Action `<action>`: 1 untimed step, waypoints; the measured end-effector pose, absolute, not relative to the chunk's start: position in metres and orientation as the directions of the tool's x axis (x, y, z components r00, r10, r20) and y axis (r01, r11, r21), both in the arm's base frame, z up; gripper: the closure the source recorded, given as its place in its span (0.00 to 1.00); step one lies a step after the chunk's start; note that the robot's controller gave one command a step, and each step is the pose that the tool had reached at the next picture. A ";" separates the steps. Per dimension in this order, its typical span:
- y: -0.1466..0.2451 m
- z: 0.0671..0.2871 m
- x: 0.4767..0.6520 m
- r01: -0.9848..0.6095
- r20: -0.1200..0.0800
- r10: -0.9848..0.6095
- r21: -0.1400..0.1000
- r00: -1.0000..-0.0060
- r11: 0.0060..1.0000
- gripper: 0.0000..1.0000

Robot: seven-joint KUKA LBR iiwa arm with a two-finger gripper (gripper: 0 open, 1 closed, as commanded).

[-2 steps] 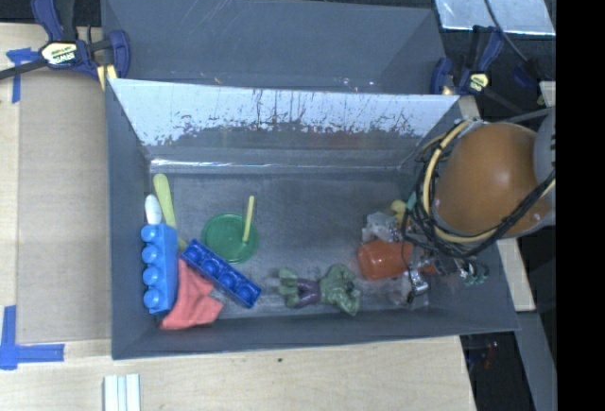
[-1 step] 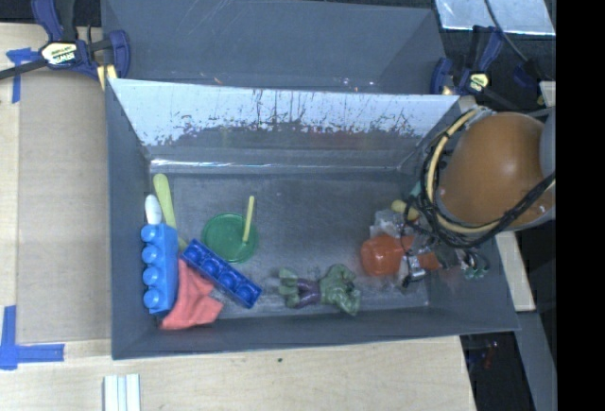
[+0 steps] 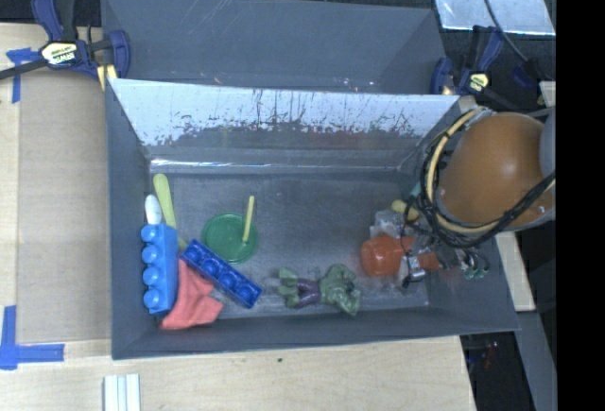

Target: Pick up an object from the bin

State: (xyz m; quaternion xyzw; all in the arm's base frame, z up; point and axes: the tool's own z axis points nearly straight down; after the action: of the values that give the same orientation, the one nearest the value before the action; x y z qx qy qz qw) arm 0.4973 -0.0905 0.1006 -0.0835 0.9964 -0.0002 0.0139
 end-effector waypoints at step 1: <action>-0.091 0.101 0.497 -0.165 -0.028 -0.165 -0.003 -0.986 0.986 1.00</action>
Offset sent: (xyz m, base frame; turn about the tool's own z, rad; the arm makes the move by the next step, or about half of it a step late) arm 0.0000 0.0000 0.0000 0.0000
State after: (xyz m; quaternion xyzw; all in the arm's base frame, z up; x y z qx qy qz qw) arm 0.4973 -0.0906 0.1006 -0.0830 0.9965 -0.0001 0.0138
